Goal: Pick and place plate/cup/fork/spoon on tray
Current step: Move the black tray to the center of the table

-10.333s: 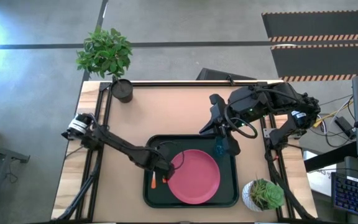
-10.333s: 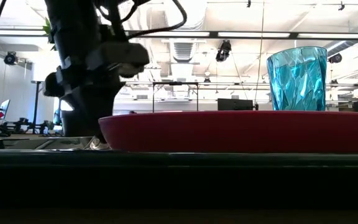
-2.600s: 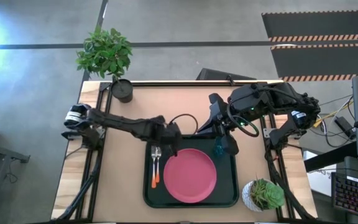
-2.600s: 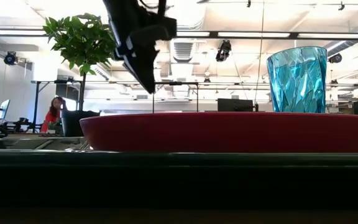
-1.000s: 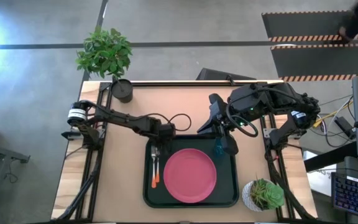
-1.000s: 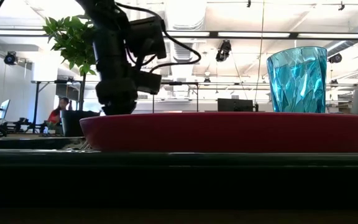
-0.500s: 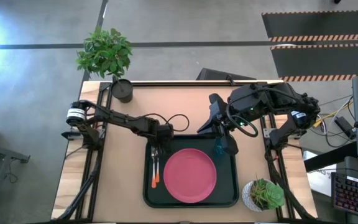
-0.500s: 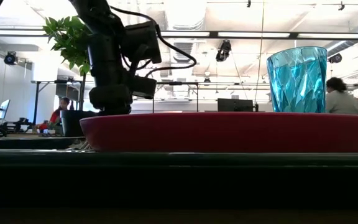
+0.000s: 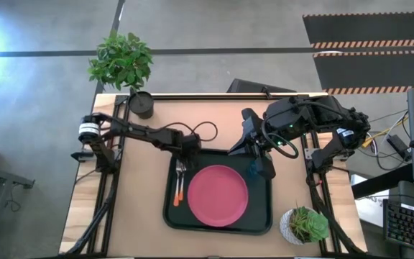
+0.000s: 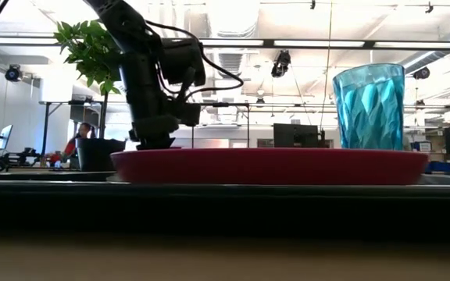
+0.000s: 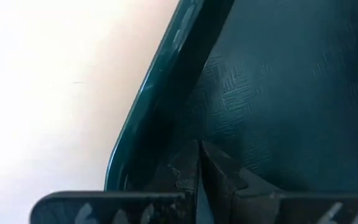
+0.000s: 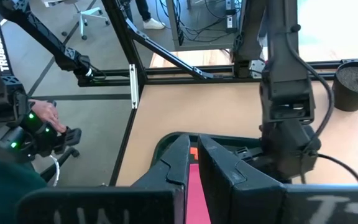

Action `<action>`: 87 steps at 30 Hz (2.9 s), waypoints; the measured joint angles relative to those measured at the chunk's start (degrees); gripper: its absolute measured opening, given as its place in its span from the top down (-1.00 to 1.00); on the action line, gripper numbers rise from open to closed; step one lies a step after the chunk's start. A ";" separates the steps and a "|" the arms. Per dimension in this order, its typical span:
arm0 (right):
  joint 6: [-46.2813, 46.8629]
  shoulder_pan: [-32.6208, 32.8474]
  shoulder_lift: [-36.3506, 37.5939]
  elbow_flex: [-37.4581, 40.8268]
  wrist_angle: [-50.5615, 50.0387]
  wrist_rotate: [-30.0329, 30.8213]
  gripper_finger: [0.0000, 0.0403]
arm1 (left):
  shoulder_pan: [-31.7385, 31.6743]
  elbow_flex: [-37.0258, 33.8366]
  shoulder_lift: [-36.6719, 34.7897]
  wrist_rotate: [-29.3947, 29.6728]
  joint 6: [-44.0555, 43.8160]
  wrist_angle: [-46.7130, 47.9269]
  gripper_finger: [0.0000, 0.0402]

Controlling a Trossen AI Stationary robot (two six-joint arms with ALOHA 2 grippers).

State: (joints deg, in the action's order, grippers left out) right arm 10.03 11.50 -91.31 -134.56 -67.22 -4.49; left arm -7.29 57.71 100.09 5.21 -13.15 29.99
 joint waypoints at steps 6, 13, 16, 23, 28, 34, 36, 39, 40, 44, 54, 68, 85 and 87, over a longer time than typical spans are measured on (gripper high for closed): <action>-0.06 -0.01 0.00 0.00 -0.10 -0.48 0.89 | -3.62 0.00 0.00 0.29 0.00 0.08 1.00; 0.01 0.01 0.00 0.00 -2.26 -0.48 0.89 | -7.47 0.00 0.00 0.29 0.04 0.01 1.00; 0.02 -0.01 0.00 0.00 -2.92 -0.46 0.89 | -8.19 -0.02 0.04 0.46 0.04 -0.54 1.00; -0.12 0.00 0.00 0.00 -2.89 -0.48 0.89 | -9.02 0.49 -0.46 3.41 1.67 -3.62 1.00; -0.12 -0.01 0.00 0.00 -3.03 -0.48 0.89 | -9.75 1.16 -0.76 4.21 2.30 -4.00 1.00; -0.59 0.01 0.00 0.00 -3.10 -0.46 0.89 | -9.75 4.24 -3.59 6.25 4.79 -4.47 1.00; -0.93 0.01 0.00 0.00 -3.12 -0.46 0.89 | -9.69 5.35 -6.23 6.26 4.81 -4.43 1.00; -0.95 -0.01 0.00 0.00 -3.06 -0.46 0.89 | -8.82 6.19 -12.04 6.28 4.68 -2.73 1.00; -0.95 -0.01 0.00 0.00 -3.00 -0.40 0.89 | -8.33 6.11 -14.42 6.28 4.56 -1.99 1.00; -1.05 0.01 0.00 0.00 -1.16 3.05 0.89 | -5.96 4.36 -25.15 6.52 4.08 -1.48 1.00; 2.91 -0.01 0.00 0.02 11.10 5.99 0.89 | 0.08 -1.56 -44.89 13.38 1.41 7.94 1.00; 19.30 0.55 -1.36 0.00 16.79 5.66 0.89 | 0.76 -12.38 -60.38 13.36 1.42 9.10 1.00; 12.58 9.07 -18.89 0.07 14.06 -7.52 0.89 | 0.85 -12.74 -63.44 13.09 1.49 8.56 1.00; 12.22 9.93 -20.34 0.07 15.30 -7.54 0.89 | 0.85 -12.74 -63.63 13.09 1.49 8.60 1.00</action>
State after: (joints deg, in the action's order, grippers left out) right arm 22.25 21.43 -111.65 -134.50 -51.92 -12.03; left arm -6.44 44.97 36.47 18.31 -11.66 38.59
